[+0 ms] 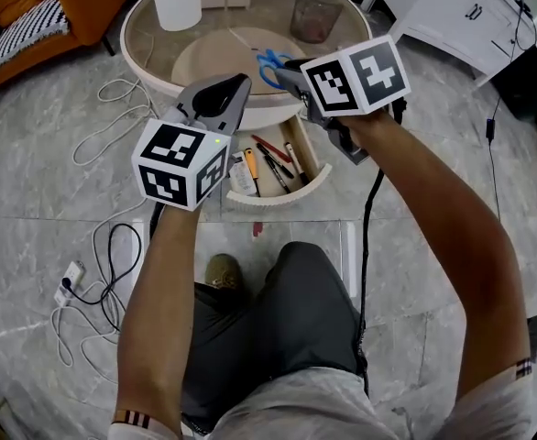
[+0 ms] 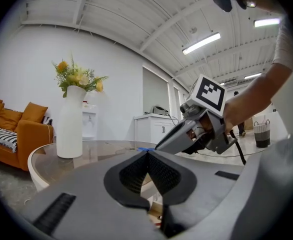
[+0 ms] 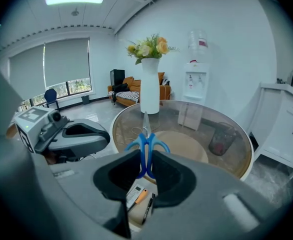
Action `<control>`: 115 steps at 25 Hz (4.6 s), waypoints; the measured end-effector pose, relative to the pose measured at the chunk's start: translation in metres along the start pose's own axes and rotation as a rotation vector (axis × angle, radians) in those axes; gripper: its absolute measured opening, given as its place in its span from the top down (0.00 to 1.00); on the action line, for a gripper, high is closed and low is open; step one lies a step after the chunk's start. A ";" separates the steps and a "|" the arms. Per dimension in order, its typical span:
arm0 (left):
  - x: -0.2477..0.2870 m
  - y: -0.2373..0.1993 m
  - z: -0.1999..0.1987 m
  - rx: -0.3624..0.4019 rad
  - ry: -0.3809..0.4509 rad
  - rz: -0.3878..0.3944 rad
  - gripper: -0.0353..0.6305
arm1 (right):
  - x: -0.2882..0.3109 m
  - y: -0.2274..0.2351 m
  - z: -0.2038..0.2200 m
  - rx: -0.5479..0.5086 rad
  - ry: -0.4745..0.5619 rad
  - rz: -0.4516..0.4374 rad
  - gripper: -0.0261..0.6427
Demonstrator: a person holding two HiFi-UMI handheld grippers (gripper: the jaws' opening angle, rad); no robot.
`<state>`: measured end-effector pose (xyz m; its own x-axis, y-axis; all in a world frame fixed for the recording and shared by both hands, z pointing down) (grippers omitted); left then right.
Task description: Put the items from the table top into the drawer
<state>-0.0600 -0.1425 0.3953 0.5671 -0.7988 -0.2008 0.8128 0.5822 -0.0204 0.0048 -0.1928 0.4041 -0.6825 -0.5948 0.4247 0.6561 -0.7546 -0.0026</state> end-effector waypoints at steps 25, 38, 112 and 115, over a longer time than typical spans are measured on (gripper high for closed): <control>-0.043 0.033 -0.019 0.084 0.093 0.022 0.95 | -0.079 -0.045 0.062 -0.083 0.000 -0.134 0.85; -0.045 0.042 -0.017 0.137 0.079 0.073 0.95 | -0.072 -0.051 0.118 -0.144 -0.030 -0.173 0.85; -0.074 0.003 0.154 0.045 -0.063 0.176 0.95 | 0.079 -0.066 0.215 0.000 0.134 -0.058 0.96; -0.076 0.009 0.136 0.046 -0.049 0.183 0.95 | 0.055 -0.075 0.187 -0.051 0.272 -0.090 0.96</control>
<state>-0.0773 -0.0968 0.5438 0.7108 -0.6874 -0.1494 0.7002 0.7116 0.0573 -0.0222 -0.1174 0.5970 -0.8033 -0.5718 0.1666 0.5763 -0.8169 -0.0245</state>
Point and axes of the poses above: the fingertips, and each gripper's own axes: x forward along the fingers, y to its right, z out of its underside, the point moved 2 cm from there along -x, backward along the fingers, and after that the axes turned 14 degrees about y, right-handed, at the moved point
